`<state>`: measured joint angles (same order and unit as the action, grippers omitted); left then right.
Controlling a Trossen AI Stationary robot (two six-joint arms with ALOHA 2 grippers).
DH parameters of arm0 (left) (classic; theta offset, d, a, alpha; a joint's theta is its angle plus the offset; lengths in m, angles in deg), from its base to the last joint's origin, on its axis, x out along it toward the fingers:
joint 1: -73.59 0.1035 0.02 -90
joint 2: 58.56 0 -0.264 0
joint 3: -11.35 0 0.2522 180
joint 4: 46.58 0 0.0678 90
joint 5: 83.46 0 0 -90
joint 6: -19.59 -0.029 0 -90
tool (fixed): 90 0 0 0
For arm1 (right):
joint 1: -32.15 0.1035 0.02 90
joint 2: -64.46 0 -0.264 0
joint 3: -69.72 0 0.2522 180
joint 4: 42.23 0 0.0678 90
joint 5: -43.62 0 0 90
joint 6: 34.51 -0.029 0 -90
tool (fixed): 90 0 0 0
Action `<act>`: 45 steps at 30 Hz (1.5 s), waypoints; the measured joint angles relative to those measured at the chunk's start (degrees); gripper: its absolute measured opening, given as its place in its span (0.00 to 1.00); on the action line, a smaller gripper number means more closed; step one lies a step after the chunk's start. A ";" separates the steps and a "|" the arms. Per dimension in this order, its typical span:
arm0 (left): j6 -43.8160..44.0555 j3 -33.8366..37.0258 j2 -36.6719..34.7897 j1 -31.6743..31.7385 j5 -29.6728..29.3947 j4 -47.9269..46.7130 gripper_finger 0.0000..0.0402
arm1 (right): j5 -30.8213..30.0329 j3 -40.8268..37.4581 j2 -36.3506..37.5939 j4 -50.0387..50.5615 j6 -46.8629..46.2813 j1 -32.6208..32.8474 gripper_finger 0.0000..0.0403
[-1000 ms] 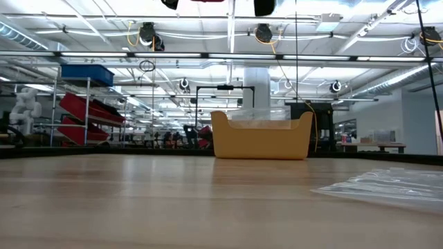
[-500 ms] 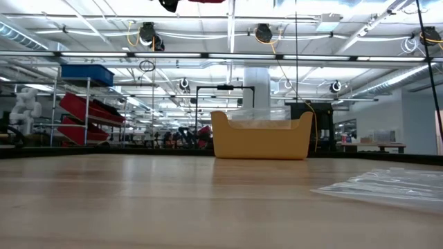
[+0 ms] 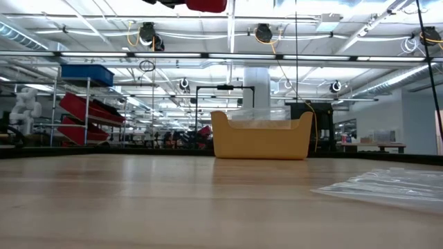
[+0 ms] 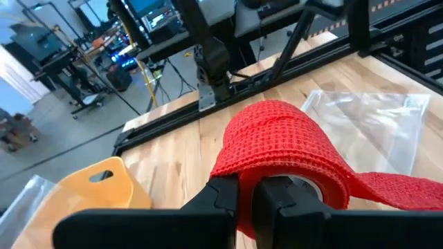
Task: Roll bandage
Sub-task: Roll the red bandage
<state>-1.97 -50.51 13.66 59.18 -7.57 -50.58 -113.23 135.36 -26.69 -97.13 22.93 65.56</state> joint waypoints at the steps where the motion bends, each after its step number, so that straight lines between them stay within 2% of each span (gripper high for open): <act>1: -0.66 0.02 0.00 -0.23 -0.03 0.10 0.04 | 1.40 -2.85 1.78 1.72 -7.50 0.07 0.29; 3: -1.46 0.04 0.00 -0.63 -0.07 0.65 0.04 | 7.87 -8.93 4.90 6.92 -24.50 -0.54 0.29; 5: -1.52 0.04 0.00 -0.73 0.33 1.40 0.04 | 18.36 -13.76 7.42 10.07 -40.55 -2.60 0.29; 8: -1.74 0.04 0.86 -0.63 0.79 3.04 0.04 | 28.96 -18.38 8.77 10.86 -57.20 -6.89 0.29; 12: -3.16 0.09 2.63 -0.29 0.90 5.56 0.04 | 39.48 -19.77 4.45 10.49 -65.88 -11.11 0.29; 17: -4.90 0.09 4.27 -0.07 0.63 7.66 0.04 | 52.85 -19.44 -6.86 -3.27 -70.63 -14.68 0.29; 19: -4.90 0.09 4.35 -0.07 0.55 7.74 0.04 | 54.22 -19.30 -10.03 -10.12 -71.58 -15.20 0.29; 24: -4.73 0.09 4.33 -0.28 0.51 7.28 0.04 | 55.57 -18.95 -14.90 -17.54 -73.64 -16.92 0.29; 28: -4.49 0.09 4.33 -0.40 0.50 7.58 0.04 | 58.83 -16.31 -18.02 -17.15 -74.45 -18.26 0.29; 34: -4.44 0.09 4.33 -0.40 0.46 7.36 0.04 | 66.80 -11.58 -21.41 -17.25 -76.75 -19.40 0.29; 45: -4.42 0.09 4.33 -0.40 0.37 7.03 0.04 | 66.83 -11.23 -21.53 -17.05 -76.18 -20.04 0.29</act>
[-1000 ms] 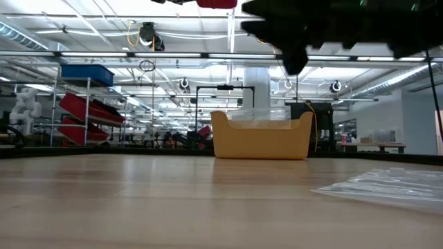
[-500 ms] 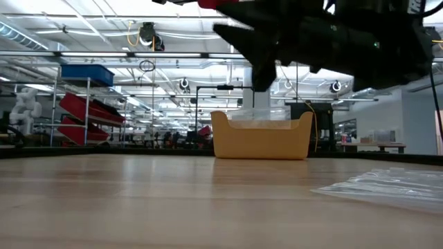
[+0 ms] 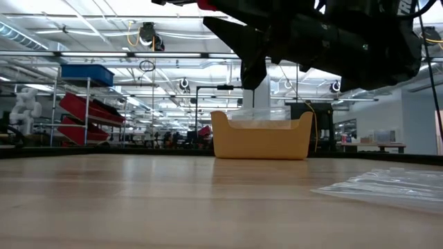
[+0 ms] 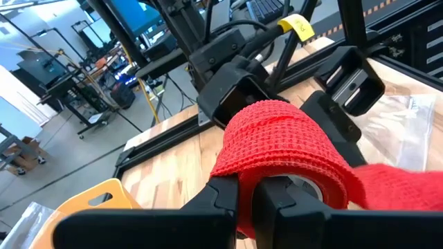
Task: Roll bandage
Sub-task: Roll the red bandage
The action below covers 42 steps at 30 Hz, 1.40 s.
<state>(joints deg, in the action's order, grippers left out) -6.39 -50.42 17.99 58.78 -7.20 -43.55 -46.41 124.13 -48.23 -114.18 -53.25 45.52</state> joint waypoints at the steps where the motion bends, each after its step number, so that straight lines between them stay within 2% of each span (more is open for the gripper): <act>1: 0.00 0.00 0.00 0.00 0.00 0.01 0.04 | 0.00 0.00 0.00 -0.26 0.07 0.01 0.29; 6: 0.02 0.00 0.00 0.00 -0.02 -0.14 0.04 | 0.26 0.00 0.01 0.05 2.41 0.22 0.29; 11: 0.02 0.00 0.00 0.00 -0.02 -0.17 0.04 | -2.43 0.00 0.02 15.25 4.96 -0.17 0.29; 14: 0.02 0.00 0.00 0.00 -0.02 -0.20 0.04 | -3.48 0.00 0.02 18.32 3.76 -0.52 0.29; 20: 0.02 0.00 0.00 0.00 -0.02 -0.20 0.04 | -3.00 0.00 0.04 15.41 5.11 -0.30 0.29; 24: 0.15 0.00 0.00 0.00 -0.02 -0.32 0.04 | -3.08 0.00 0.04 13.12 9.63 0.08 0.29; 26: 0.17 0.00 0.00 0.00 -0.02 -0.31 0.04 | -4.92 0.00 0.04 10.73 12.59 0.56 0.29; 29: 1.41 0.00 0.00 0.00 -0.04 -0.27 0.04 | -12.01 0.00 0.04 9.99 16.13 1.52 0.29; 31: 3.26 0.00 0.00 0.20 -0.09 -0.24 0.04 | -14.37 0.00 0.04 9.51 18.49 2.00 0.29; 42: 4.70 0.00 0.00 0.52 -1.46 -0.24 0.06 | -15.11 0.00 0.04 -0.05 27.85 6.40 0.29</act>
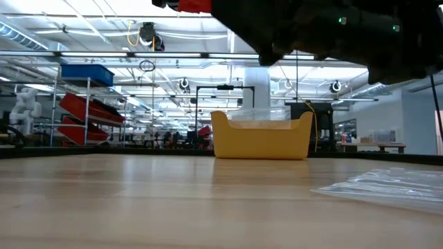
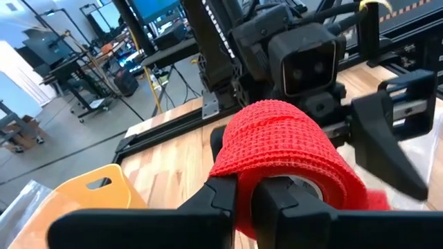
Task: Roll bandage
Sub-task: Roll the red bandage
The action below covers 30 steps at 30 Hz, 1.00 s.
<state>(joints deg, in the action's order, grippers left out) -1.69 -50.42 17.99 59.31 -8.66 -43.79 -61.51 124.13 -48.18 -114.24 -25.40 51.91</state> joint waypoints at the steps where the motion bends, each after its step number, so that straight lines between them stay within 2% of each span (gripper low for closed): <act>1: 0.00 0.00 0.00 0.00 -0.01 -0.01 0.06 | -0.02 0.00 0.01 -0.45 0.00 0.06 0.29; 9: 0.02 0.00 0.00 0.02 -0.05 0.00 0.03 | -7.10 0.00 0.02 -0.09 -5.30 -0.04 0.29; 11: 0.03 0.00 0.00 0.02 -0.07 0.00 0.03 | -11.48 0.00 0.02 -0.13 -11.53 -0.01 0.29; 13: 0.04 0.00 0.00 0.02 -0.07 -0.02 0.03 | -12.61 0.00 0.02 -0.10 -19.00 -0.04 0.29; 17: 0.04 0.00 0.00 0.02 -0.07 0.00 0.03 | -8.96 0.00 0.02 -0.63 -25.36 -0.19 0.29; 24: 0.07 0.00 0.00 0.02 -0.22 0.36 0.03 | -8.50 0.00 0.02 -1.96 -20.93 -1.19 0.27; 27: 0.02 0.00 0.00 0.02 -0.35 0.74 0.03 | -6.28 0.00 0.02 -1.89 -21.46 -1.97 0.17; 30: 0.00 0.00 0.00 0.07 -0.36 0.73 0.03 | -0.96 0.00 0.02 -1.91 -21.60 -2.54 0.03</act>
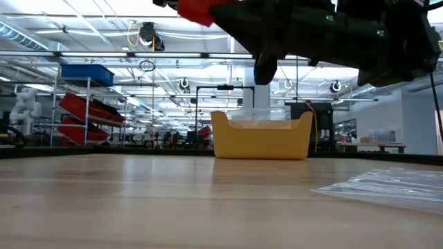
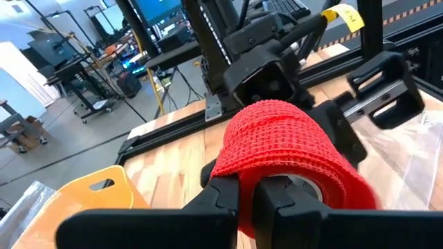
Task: Roll bandage
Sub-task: Roll the red bandage
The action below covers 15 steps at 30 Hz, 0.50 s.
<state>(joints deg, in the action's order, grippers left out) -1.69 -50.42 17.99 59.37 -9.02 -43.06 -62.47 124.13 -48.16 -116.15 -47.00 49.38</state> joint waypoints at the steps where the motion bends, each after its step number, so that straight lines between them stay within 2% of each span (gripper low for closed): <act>1: 0.00 0.00 0.00 0.00 -0.35 0.00 0.03 | 0.80 0.00 0.00 0.02 -0.79 -0.04 0.02; 6: -0.50 0.00 -0.02 -0.07 -8.88 -1.05 0.03 | 2.00 0.17 0.49 3.64 -6.24 0.10 0.00; 9: -0.62 0.00 -0.01 -0.17 -11.26 -2.88 0.03 | 9.60 0.17 2.58 12.05 -14.12 -0.15 0.00; 11: -0.64 0.00 -0.11 -0.53 -11.46 -3.55 0.03 | 12.61 0.17 4.30 15.63 -15.56 0.03 0.00; 13: -0.66 0.00 -0.22 -1.00 -11.51 -3.27 0.03 | 11.79 0.17 7.22 20.53 -14.79 0.39 0.00; 15: -1.78 0.00 -0.26 -1.77 -11.88 -2.59 0.03 | 7.55 0.22 10.98 28.78 -13.20 0.77 0.00</act>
<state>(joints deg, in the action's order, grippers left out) -3.46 -50.42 17.73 57.61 -20.91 -45.64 -54.92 124.35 -37.18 -87.36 -60.20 50.15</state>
